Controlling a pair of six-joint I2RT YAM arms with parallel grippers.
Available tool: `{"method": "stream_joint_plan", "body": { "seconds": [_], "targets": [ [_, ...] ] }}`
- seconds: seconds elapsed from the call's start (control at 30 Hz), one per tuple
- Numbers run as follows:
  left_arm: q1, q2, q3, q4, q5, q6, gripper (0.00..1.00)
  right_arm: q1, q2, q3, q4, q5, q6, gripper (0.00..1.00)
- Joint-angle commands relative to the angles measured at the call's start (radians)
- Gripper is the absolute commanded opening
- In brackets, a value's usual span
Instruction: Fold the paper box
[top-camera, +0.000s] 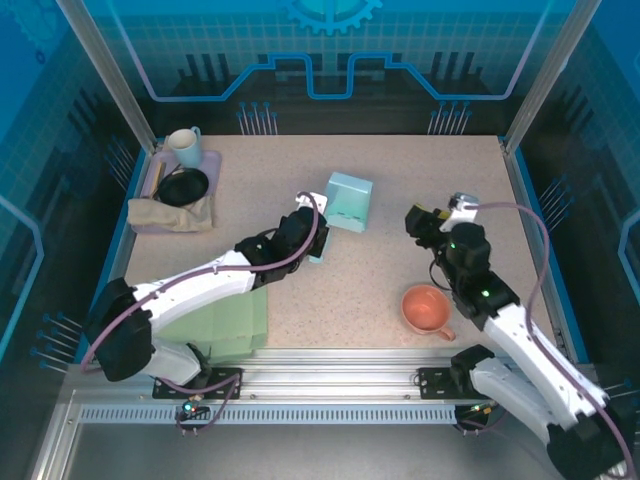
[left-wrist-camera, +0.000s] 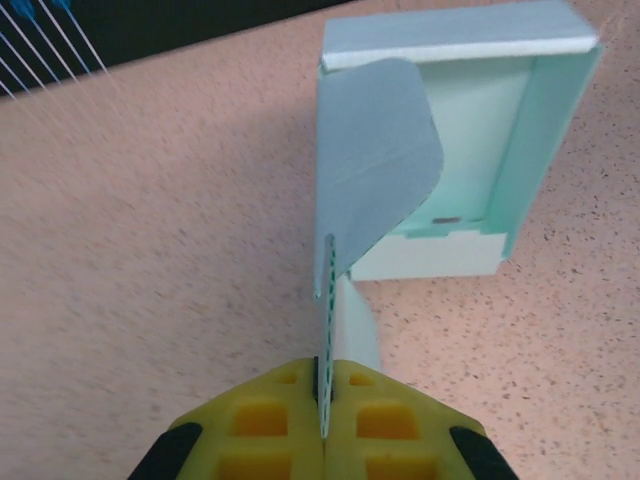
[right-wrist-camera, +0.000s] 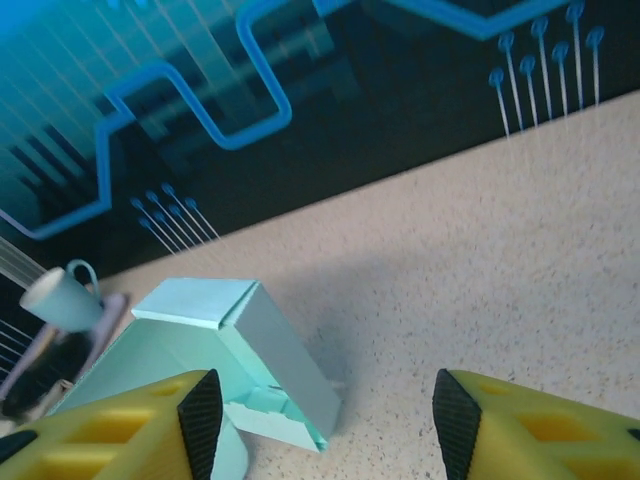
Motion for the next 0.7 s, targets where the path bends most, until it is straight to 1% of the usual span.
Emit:
{"method": "stream_joint_plan", "body": {
  "seconds": [0.0,0.07,0.1,0.13,0.17,0.2,0.27,0.33,0.37,0.43,0.47,0.53,0.6,0.67],
  "targets": [
    [-0.004,-0.076,0.123,-0.260,-0.057,0.100,0.00,-0.009,-0.122,-0.053,-0.140,0.051,-0.036,0.59],
    [-0.001,-0.090,0.185,-0.362,-0.076,0.088,0.00,-0.010,-0.167,-0.072,-0.147,0.059,-0.059,0.58],
    [0.003,-0.097,0.198,-0.383,-0.113,0.062,0.00,-0.011,-0.174,-0.078,-0.149,0.059,-0.063,0.59],
    [0.011,-0.111,0.200,-0.394,-0.158,0.005,0.00,-0.010,-0.175,-0.085,-0.144,0.054,-0.065,0.59],
    [0.020,-0.135,0.182,-0.384,-0.168,-0.049,0.00,-0.011,-0.167,-0.091,-0.132,0.043,-0.067,0.59],
    [0.031,-0.161,0.148,-0.356,-0.162,-0.096,0.00,-0.010,-0.159,-0.096,-0.115,0.024,-0.069,0.59],
    [0.060,-0.235,0.026,-0.238,-0.118,-0.191,0.00,-0.010,-0.113,-0.118,-0.043,-0.051,-0.075,0.59],
    [0.096,-0.291,-0.081,-0.135,-0.037,-0.253,0.00,-0.010,-0.062,-0.119,0.002,-0.097,-0.078,0.59],
    [0.114,-0.307,-0.111,-0.108,0.005,-0.258,0.00,-0.010,-0.027,-0.108,0.010,-0.116,-0.083,0.59],
    [0.140,-0.297,-0.092,-0.122,0.047,-0.208,0.00,-0.007,0.028,-0.084,0.009,-0.123,-0.095,0.59],
    [0.146,-0.268,-0.053,-0.174,0.035,-0.184,0.00,-0.007,0.052,-0.074,0.011,-0.122,-0.100,0.59],
    [0.151,-0.209,0.051,-0.285,-0.049,-0.201,0.00,-0.005,0.106,-0.047,0.008,-0.126,-0.098,0.59],
    [0.157,-0.214,0.044,-0.259,-0.025,-0.253,0.00,-0.001,0.156,-0.025,0.000,-0.140,-0.084,0.60],
    [0.169,-0.264,-0.038,-0.158,0.017,-0.339,0.00,0.008,0.208,-0.013,0.015,-0.160,-0.066,0.60]
  ]
}}
